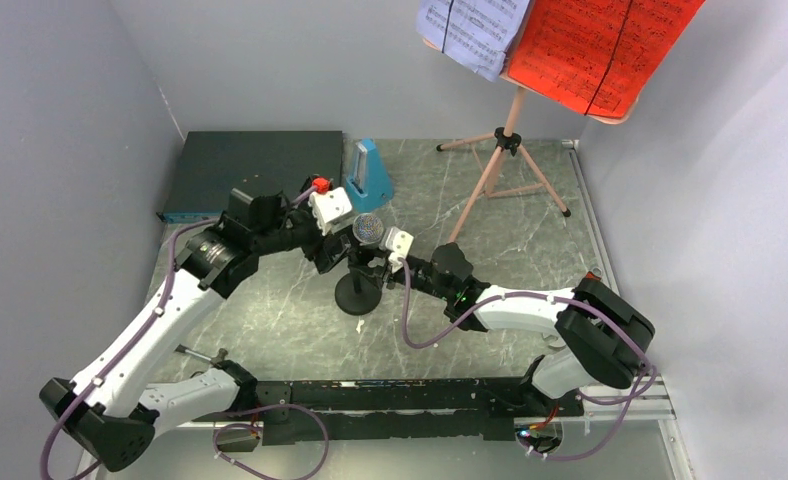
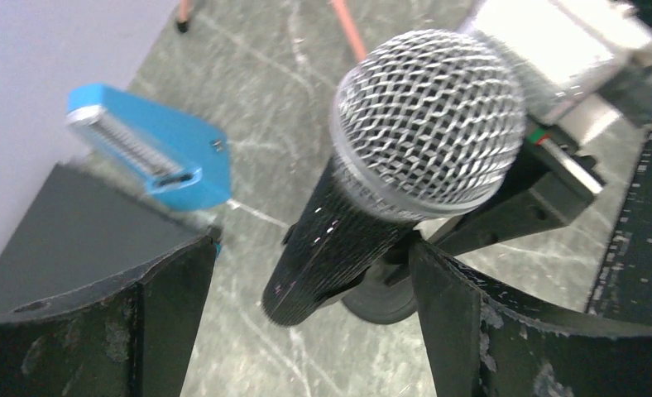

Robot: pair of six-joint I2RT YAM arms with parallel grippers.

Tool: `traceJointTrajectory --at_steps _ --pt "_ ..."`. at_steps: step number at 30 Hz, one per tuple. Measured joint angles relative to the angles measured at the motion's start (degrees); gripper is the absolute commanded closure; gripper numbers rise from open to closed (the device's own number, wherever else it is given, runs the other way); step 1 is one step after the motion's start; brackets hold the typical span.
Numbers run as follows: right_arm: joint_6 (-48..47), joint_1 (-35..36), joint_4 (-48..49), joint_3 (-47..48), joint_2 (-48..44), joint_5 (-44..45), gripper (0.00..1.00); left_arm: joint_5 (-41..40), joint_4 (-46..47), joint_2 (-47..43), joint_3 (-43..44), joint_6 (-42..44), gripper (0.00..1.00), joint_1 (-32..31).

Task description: Pack up the instrument practice props

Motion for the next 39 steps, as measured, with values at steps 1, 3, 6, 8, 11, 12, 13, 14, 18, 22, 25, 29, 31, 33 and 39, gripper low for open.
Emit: traceJointTrajectory --at_steps 1,3,6,8,11,12,13,14,18,22,25,29,31,33,39 --pt "0.17 -0.04 0.09 -0.02 0.0 -0.11 0.7 1.99 0.26 0.59 0.0 -0.07 0.09 0.17" --pt "0.46 -0.15 0.37 -0.13 0.0 -0.48 0.7 5.53 0.81 1.88 0.09 -0.15 0.1 0.37" --pt "0.9 -0.31 0.79 -0.33 0.0 -1.07 0.7 9.07 1.68 3.63 0.13 -0.31 0.14 0.5" --pt "1.27 -0.37 0.85 -0.33 0.04 -1.4 0.69 10.54 2.51 4.55 0.13 -0.33 0.22 0.52" --pt "1.6 -0.42 1.14 -0.33 0.22 -1.44 0.65 12.09 3.85 5.49 0.13 -0.59 0.53 0.81" --pt "1.73 -0.42 1.27 -0.33 0.28 -1.42 0.61 12.76 4.35 5.81 0.13 -0.83 0.6 0.98" --pt "2.12 -0.46 1.44 -0.33 0.33 -1.33 0.57 13.38 4.44 6.01 0.13 -1.33 0.67 1.07" --pt "2.67 -0.55 1.64 -0.44 0.35 -1.4 0.54 13.38 5.03 6.1 0.09 -0.2 0.72 1.16" --pt "3.41 -0.61 2.99 -1.31 0.33 -1.25 0.45 13.68 6.34 6.05 -0.28 -0.07 0.8 1.62" --pt "3.63 -0.57 2.95 -2.19 0.31 -0.94 0.41 13.55 7.89 5.07 -1.7 -0.17 0.8 1.62" --pt "3.63 -0.5 2.89 -2.93 0.2 -0.26 0.41 13.2 8.37 3.69 -2.89 -0.2 0.8 1.62" --pt "3.69 -0.46 2.84 -3.74 -0.17 0.72 0.41 12.92 8.59 2.93 -3.54 -0.17 0.79 1.62" --pt "3.85 -0.46 2.84 -3.76 -0.22 1.11 0.41 12.87 8.96 2.86 -3.72 -0.22 0.79 1.62" --pt "4.11 -0.46 2.89 -3.76 -0.22 1.51 0.41 12.85 9.33 2.73 -4.0 -0.28 0.79 1.62" --pt "5.11 -0.46 3.34 -3.76 -0.22 2.27 0.41 12.72 9.75 2.34 -4.42 -0.31 0.79 1.62"
